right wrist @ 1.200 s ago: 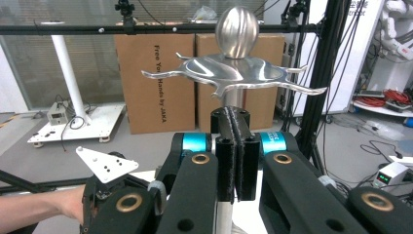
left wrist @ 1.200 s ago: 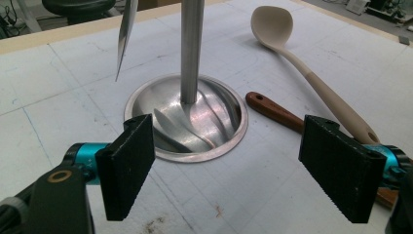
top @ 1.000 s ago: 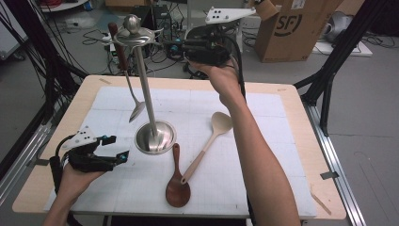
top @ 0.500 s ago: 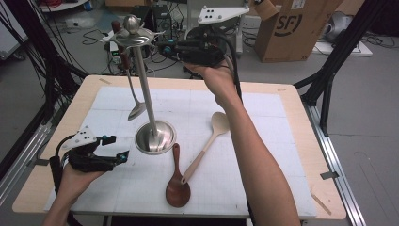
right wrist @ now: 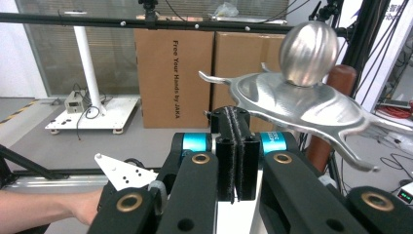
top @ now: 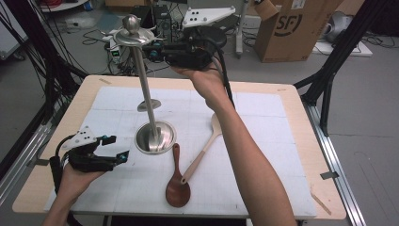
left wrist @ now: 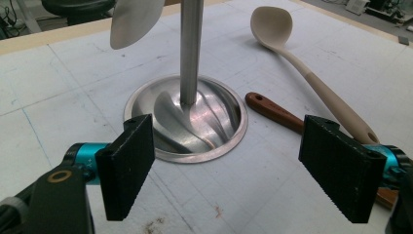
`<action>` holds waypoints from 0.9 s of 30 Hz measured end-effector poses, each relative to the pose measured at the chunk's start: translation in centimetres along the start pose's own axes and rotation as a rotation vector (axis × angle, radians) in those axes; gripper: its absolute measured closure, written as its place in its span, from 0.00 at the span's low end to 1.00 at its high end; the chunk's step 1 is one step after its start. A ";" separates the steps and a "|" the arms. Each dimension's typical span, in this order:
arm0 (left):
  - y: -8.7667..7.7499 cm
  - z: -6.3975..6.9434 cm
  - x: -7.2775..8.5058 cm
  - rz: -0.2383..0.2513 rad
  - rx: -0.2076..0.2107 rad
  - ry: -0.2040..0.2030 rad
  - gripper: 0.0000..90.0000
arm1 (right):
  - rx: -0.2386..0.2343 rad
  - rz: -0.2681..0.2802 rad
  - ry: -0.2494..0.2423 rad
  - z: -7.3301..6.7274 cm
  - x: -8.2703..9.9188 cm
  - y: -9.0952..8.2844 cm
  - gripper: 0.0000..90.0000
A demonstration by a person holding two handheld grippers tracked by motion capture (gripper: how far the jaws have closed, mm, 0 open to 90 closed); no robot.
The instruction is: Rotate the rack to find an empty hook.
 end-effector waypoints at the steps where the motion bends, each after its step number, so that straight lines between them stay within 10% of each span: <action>1: 0.0 0.0 0.0 -0.001 0.001 -0.001 0.24 | -0.001 -0.001 -0.001 0.0 0.0 0.1 0.99; 27: -0.1 0.0 -0.1 0.003 0.001 0.003 0.24 | -0.008 -0.027 -0.008 -0.9 0.2 1.3 0.95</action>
Point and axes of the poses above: each handheld gripper's, and its own axes: y roughly forward along the jaws, x roughly out of its underside, z roughly to its right, the point moved 6 cm from there along y, roughly forward along the jaws, and after that the axes turned 5 degrees about -x, right-handed, at the moved point
